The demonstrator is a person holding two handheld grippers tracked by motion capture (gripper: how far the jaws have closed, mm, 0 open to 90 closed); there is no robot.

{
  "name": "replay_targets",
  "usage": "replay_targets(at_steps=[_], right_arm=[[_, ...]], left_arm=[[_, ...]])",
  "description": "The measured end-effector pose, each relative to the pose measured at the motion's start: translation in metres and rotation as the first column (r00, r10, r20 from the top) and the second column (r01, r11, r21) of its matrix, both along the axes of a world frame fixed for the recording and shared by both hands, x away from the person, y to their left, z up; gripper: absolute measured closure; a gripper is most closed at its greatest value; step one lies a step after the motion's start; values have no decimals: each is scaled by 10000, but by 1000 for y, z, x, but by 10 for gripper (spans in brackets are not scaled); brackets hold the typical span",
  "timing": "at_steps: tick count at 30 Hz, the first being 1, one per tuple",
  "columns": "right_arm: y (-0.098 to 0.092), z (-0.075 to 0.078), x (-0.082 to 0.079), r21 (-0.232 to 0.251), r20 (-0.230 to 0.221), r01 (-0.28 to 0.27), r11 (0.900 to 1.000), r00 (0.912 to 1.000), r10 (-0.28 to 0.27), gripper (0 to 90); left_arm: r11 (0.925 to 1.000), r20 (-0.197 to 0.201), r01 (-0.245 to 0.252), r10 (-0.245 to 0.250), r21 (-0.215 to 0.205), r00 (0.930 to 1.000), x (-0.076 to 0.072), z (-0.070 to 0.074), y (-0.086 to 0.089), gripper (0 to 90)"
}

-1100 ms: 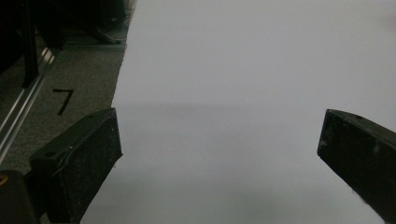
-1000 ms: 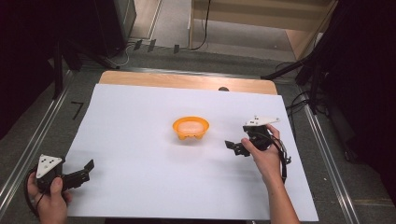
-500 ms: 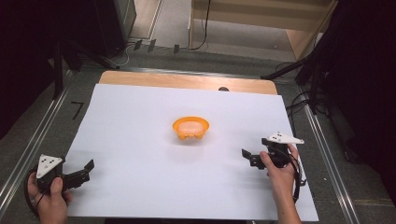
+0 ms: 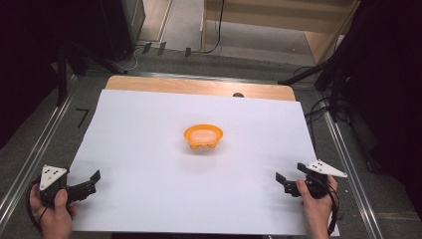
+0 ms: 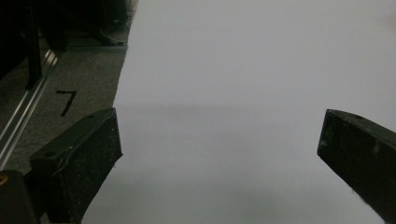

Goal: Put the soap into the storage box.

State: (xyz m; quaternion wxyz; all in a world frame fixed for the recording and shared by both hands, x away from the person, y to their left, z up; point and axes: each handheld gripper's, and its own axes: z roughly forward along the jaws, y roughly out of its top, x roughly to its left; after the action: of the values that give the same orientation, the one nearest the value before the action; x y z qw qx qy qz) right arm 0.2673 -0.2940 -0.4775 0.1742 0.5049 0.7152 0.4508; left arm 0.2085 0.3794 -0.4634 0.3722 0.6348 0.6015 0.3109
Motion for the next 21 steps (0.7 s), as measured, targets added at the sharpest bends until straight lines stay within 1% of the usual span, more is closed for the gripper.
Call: replay_targets(at_steps=[4,7,18,21], right_arm=[[-14,-1,-12,134,176,275,9995,9995,-278,14],[-24,-1,-19,74,254,449,9990,9987,-451,14],[-59,-8,-47,354,208,1194,9922,9925,-1201,13],[-67,-9,-53,394,333,1310,9906,9907,-1323,13]], left_arm=[[10000,-9,-6,6,13,10000,0,0,0,0],[10000,-15,-10,11,25,10000,0,0,0,0],[10000,11,-50,50,7,10000,0,0,0,0],[10000,43,-74,74,-23,10000,0,0,0,1]])
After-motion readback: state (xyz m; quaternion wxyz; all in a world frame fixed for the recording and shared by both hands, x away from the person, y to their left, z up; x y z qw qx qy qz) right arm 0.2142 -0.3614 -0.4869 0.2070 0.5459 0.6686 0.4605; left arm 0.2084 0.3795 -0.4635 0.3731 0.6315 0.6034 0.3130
